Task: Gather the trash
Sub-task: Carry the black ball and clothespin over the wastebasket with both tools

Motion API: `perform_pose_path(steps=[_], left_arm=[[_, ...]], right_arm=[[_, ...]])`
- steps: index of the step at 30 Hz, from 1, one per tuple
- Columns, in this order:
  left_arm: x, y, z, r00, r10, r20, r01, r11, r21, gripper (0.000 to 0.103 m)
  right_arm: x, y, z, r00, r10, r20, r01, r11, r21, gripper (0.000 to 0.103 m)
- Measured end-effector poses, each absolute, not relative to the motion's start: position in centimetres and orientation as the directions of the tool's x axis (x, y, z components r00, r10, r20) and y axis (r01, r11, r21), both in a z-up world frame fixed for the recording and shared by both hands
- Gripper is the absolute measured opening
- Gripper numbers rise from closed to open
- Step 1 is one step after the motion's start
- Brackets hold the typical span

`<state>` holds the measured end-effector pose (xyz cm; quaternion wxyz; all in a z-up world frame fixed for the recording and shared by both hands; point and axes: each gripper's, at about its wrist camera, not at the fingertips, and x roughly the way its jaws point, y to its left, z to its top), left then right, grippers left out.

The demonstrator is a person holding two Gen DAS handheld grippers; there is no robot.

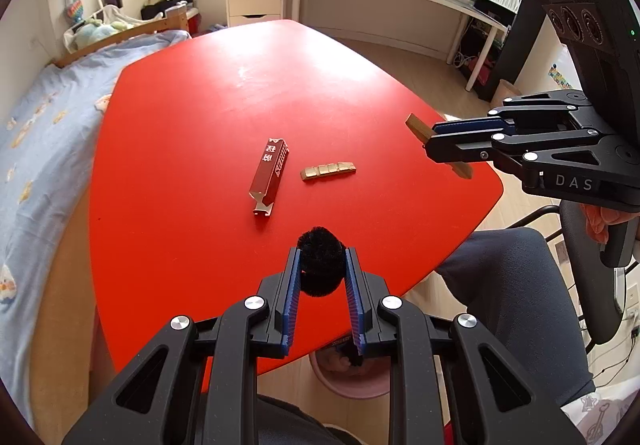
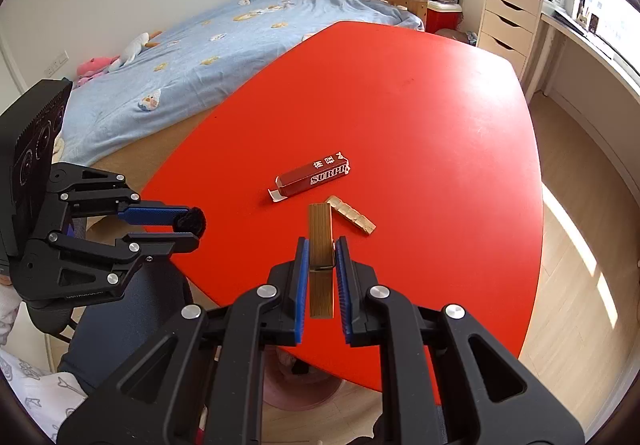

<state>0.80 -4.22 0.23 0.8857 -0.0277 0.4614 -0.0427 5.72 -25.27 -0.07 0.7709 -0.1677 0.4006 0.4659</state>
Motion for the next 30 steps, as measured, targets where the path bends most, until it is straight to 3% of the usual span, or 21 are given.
perform_pose_path(steps=[13, 30], left_arm=[[-2.6, -5.6, 1.6, 0.599, -0.119, -0.792, 0.067, 0.993, -0.098, 0.021], [-4.7, -7.6, -1.0, 0.548, -0.185, -0.816, 0.119, 0.983, -0.143, 0.021]], right_arm=[[-0.2, -29.3, 0.4, 0.267, 0.602, -0.753, -0.849, 0.517, 0.113, 0.013], [-4.7, -31.1, -3.0, 0.203, 0.577, -0.791, -0.835, 0.524, 0.168, 0.013]])
